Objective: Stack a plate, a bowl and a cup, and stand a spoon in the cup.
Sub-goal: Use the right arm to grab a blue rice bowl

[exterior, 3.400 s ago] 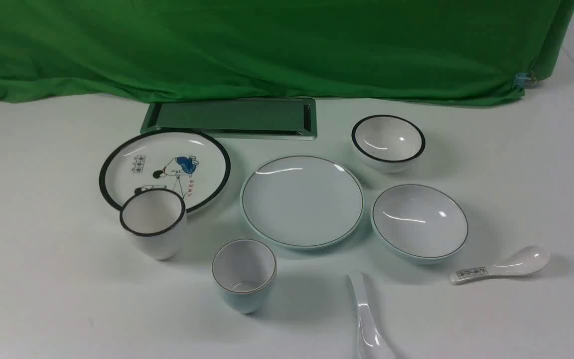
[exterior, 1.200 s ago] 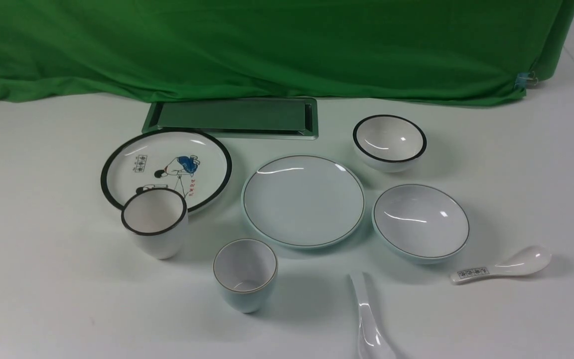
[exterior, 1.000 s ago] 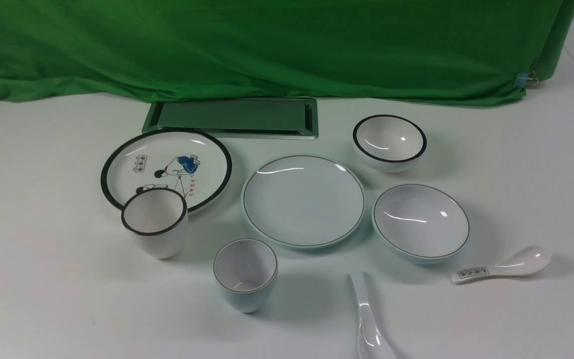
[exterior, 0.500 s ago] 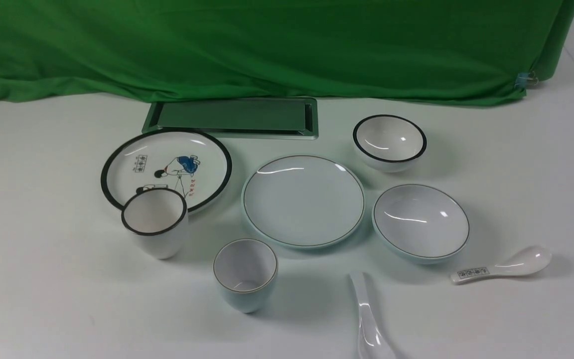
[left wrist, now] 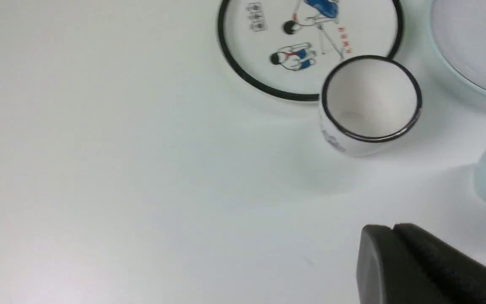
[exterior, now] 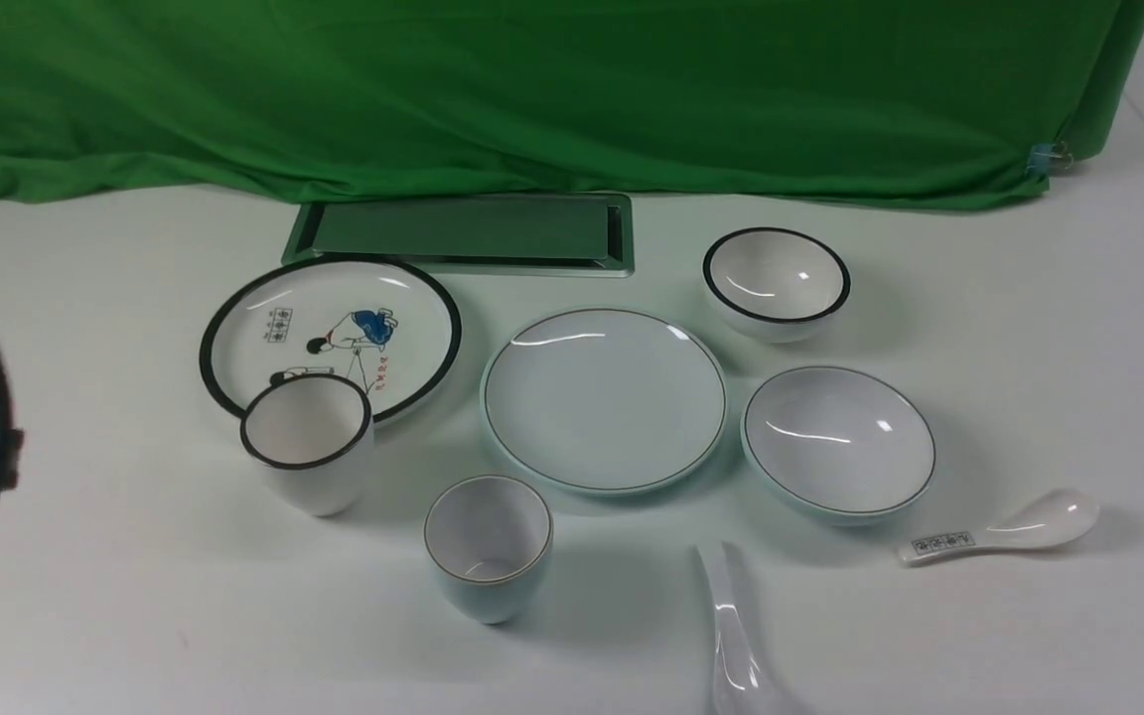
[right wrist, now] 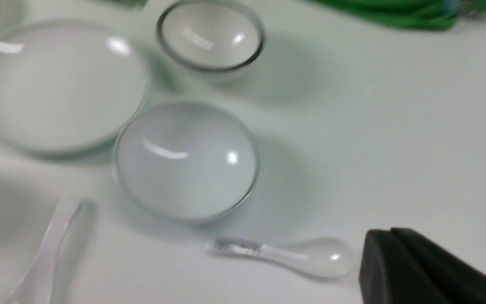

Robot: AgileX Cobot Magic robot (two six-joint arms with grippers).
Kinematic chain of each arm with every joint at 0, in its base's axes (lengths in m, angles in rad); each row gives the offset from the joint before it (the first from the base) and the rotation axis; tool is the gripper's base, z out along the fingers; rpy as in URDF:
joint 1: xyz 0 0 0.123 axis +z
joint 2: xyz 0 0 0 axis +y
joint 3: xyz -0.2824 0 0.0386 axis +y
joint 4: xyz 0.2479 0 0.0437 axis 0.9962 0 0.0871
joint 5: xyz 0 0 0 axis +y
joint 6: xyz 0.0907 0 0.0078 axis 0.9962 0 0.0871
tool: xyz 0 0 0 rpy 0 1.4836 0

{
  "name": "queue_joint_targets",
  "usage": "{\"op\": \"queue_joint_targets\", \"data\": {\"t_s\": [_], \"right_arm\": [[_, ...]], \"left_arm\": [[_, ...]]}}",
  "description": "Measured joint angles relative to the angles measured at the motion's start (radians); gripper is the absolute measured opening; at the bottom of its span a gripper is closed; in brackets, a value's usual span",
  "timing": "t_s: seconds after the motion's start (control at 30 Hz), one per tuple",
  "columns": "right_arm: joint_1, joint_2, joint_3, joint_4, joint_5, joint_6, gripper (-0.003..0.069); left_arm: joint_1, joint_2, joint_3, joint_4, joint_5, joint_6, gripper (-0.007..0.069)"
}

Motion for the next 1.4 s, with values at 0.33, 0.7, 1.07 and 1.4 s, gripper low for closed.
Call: {"op": "queue_joint_targets", "data": {"t_s": [0.33, 0.7, 1.07, 1.4], "right_arm": [[0.062, 0.478, -0.262, 0.003, 0.167, -0.018, 0.0013], [0.028, 0.787, -0.356, 0.011, 0.003, 0.036, 0.0341], [0.027, 0.925, -0.366, 0.100, -0.064, 0.023, 0.0145], [0.044, 0.832, -0.546, 0.241, 0.170, -0.140, 0.0074]], "left_arm": [[-0.316, 0.378, -0.320, 0.009, 0.062, 0.068, -0.0029], [-0.378, 0.550, -0.376, 0.012, 0.060, 0.099, -0.0029], [-0.378, 0.568, -0.376, 0.029, 0.067, 0.101, -0.0029], [-0.378, 0.568, -0.376, 0.127, 0.128, 0.052, -0.0029]]}}
